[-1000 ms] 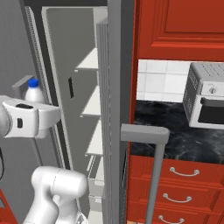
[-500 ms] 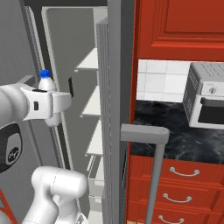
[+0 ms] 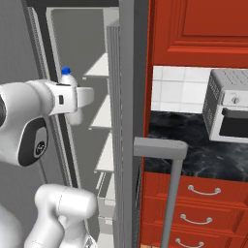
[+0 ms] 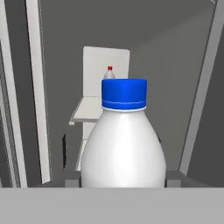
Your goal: Take the bottled waters from the counter and place them in the freezer to freeze. Close the freezer door after placing the bottles.
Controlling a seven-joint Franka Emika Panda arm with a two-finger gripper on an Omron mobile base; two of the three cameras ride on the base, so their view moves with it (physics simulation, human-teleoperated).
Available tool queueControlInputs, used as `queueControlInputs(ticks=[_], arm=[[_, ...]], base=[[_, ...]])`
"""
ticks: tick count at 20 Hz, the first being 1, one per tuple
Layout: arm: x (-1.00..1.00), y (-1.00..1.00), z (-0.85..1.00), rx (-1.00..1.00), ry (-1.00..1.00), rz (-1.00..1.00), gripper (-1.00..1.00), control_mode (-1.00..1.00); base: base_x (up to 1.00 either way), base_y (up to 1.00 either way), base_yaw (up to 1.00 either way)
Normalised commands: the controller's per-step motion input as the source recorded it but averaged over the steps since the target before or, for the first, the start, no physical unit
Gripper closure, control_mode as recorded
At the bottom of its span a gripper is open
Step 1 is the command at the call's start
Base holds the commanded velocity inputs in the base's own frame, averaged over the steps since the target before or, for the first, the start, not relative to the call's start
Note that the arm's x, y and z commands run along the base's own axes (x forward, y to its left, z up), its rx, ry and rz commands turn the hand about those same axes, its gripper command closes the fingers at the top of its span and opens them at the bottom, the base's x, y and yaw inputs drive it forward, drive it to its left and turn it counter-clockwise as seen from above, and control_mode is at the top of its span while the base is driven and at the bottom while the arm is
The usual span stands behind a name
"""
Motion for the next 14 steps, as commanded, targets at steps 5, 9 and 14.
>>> queueControlInputs(ticks=[5,9,14], arm=[[0.53,0.0,0.16,0.0,0.0,0.03,1.0,-1.0],[0.48,-0.01,0.19,0.0,0.01,0.01,1.0,-1.0],[0.4,-0.11,0.05,0.0,0.0,0.05,1.0,-1.0]], base=[[0.0,0.0,0.0],[0.0,0.0,0.0],[0.0,0.0,0.0]])
